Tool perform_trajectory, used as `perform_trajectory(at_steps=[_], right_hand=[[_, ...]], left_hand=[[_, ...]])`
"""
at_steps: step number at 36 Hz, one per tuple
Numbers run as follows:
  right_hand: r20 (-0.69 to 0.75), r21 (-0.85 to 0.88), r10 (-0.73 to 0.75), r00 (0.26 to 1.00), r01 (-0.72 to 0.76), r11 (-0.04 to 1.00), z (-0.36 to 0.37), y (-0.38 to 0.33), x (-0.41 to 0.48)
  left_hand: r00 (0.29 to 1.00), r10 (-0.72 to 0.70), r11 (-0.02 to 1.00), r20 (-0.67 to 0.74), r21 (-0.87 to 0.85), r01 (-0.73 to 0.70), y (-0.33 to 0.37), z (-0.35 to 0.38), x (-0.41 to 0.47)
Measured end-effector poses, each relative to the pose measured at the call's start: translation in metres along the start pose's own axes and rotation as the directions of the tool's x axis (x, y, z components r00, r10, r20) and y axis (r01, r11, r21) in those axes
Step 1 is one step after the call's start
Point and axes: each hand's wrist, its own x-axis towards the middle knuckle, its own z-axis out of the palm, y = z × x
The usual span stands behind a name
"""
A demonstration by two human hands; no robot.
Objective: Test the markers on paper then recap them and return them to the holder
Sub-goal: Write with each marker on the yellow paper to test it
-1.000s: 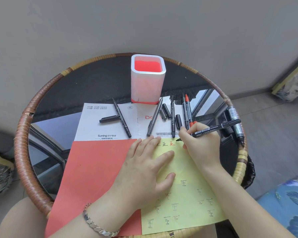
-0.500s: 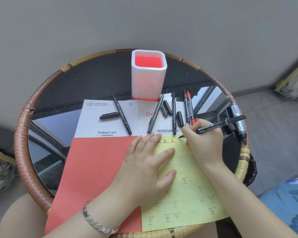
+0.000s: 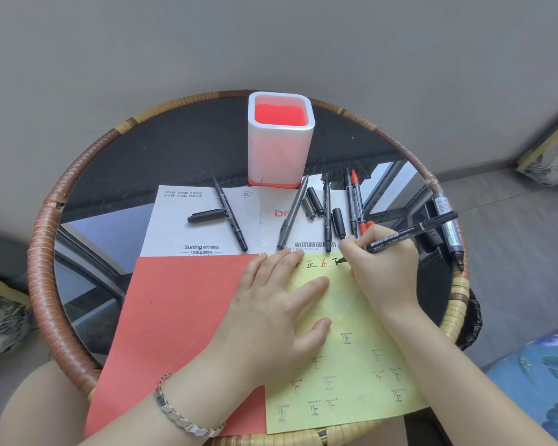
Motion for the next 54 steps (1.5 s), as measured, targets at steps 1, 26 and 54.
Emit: perform_trajectory(at_steps=[1,26,54], right_hand=[[-0.001,-0.007,-0.006,1.000,0.006,1.000,0.000,0.000,0.000],[0.050,-0.021,-0.021,0.999,0.022,1.000,-0.001,-0.001,-0.002],[-0.025,0.318,0.109,0.994,-0.096,0.943,-0.008,-0.009,-0.001]], left_hand=[[1.000,0.002,1.000,-0.002,-0.001,-0.002,0.000,0.000,0.000],[1.000,0.013,1.000,-0.020,-0.009,-0.013,-0.001,0.001,0.000],[0.998,0.039,0.982,0.055,0.180,-0.048,0.021,0.007,0.013]])
